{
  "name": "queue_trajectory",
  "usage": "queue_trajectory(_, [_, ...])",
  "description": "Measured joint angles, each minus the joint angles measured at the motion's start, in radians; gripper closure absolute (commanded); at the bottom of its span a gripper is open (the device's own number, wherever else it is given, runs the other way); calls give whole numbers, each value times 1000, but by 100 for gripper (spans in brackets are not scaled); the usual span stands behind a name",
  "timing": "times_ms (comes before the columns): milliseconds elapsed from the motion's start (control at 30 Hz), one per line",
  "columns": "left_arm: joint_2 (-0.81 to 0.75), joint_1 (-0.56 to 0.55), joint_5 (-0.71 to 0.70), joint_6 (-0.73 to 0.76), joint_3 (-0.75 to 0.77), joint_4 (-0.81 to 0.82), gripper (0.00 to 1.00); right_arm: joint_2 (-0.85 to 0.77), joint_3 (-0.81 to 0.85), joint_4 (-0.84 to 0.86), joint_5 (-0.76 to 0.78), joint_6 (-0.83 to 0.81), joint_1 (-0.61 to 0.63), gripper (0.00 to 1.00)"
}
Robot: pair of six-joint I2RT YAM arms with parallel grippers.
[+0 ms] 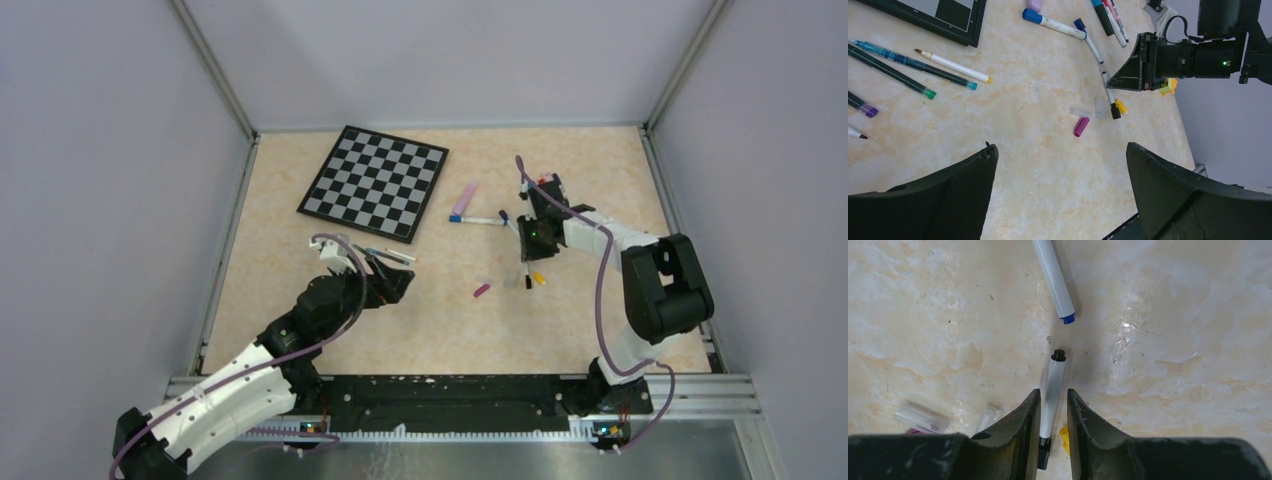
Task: Open the pen caps
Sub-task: Pick up the pen from the center of the board.
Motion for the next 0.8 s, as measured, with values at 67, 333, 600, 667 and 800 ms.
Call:
queue_trajectory(67, [-4, 0, 0, 0, 0, 0, 1, 8, 0, 0, -2, 3, 0, 76])
queue_trajectory(333, [-9, 0, -1, -1, -7, 1, 1, 17, -1, -4, -3, 13, 6, 82])
queue_trajectory(600, [-8, 0, 5, -8, -17, 19, 1, 12, -21, 16, 0, 31, 8, 84])
queue_trajectory(667, [-6, 0, 6, -8, -17, 23, 1, 8, -28, 27, 0, 39, 8, 84])
queue_trajectory(800, [2, 0, 10, -16, -17, 23, 1, -5, -47, 50, -2, 58, 8, 85])
